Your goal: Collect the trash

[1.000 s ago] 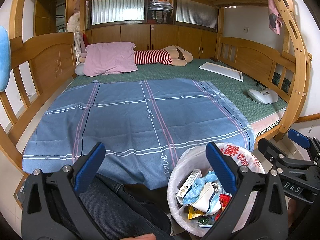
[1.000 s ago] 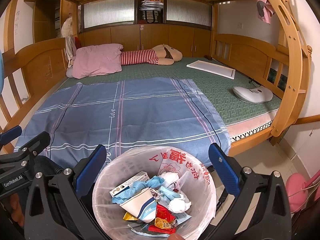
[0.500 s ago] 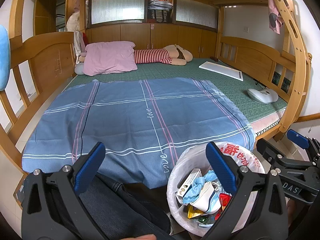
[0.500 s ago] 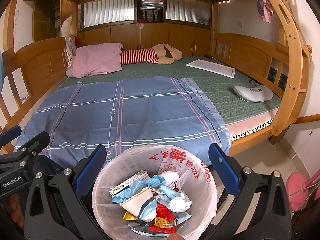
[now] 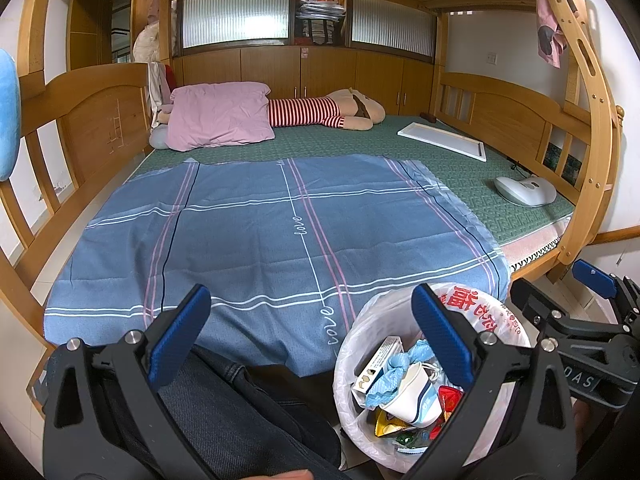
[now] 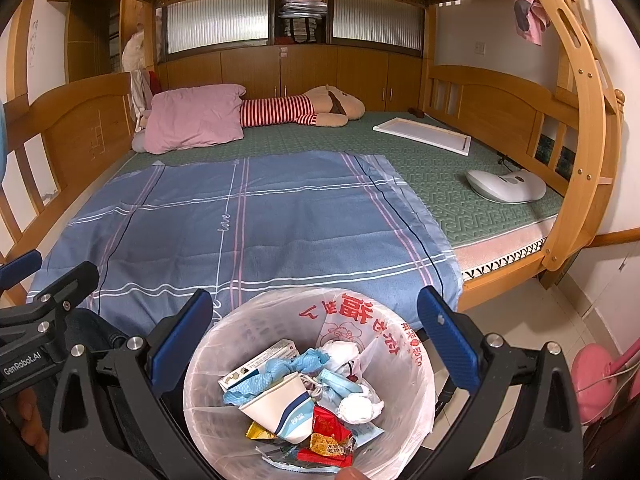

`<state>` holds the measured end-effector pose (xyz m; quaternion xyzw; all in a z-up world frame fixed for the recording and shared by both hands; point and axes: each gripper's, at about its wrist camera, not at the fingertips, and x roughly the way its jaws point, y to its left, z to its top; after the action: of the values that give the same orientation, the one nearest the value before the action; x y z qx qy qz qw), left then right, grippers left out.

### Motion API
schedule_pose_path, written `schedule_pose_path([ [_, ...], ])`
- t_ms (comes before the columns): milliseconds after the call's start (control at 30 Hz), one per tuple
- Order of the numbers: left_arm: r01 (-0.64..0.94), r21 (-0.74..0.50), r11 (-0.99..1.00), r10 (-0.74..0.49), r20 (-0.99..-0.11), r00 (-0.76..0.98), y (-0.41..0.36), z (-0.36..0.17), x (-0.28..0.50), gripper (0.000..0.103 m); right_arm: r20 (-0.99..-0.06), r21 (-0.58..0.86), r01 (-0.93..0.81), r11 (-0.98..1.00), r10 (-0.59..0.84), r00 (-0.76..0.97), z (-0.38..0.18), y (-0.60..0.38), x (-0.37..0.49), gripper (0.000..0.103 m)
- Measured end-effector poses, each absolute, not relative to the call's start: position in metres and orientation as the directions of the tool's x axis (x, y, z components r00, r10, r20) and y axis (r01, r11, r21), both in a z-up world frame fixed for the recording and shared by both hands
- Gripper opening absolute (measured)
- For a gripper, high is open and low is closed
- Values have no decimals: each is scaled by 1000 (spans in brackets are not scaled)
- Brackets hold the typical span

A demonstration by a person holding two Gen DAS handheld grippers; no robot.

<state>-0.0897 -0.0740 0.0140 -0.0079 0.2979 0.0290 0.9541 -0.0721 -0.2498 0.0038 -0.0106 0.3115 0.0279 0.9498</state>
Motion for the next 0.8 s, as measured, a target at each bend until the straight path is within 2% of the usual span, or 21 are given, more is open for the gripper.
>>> schedule_pose_path([
  [800, -61, 1, 998, 50, -572, 819, -76, 10, -92, 100, -596, 0, -61, 998, 49, 801, 0, -251, -71, 100],
])
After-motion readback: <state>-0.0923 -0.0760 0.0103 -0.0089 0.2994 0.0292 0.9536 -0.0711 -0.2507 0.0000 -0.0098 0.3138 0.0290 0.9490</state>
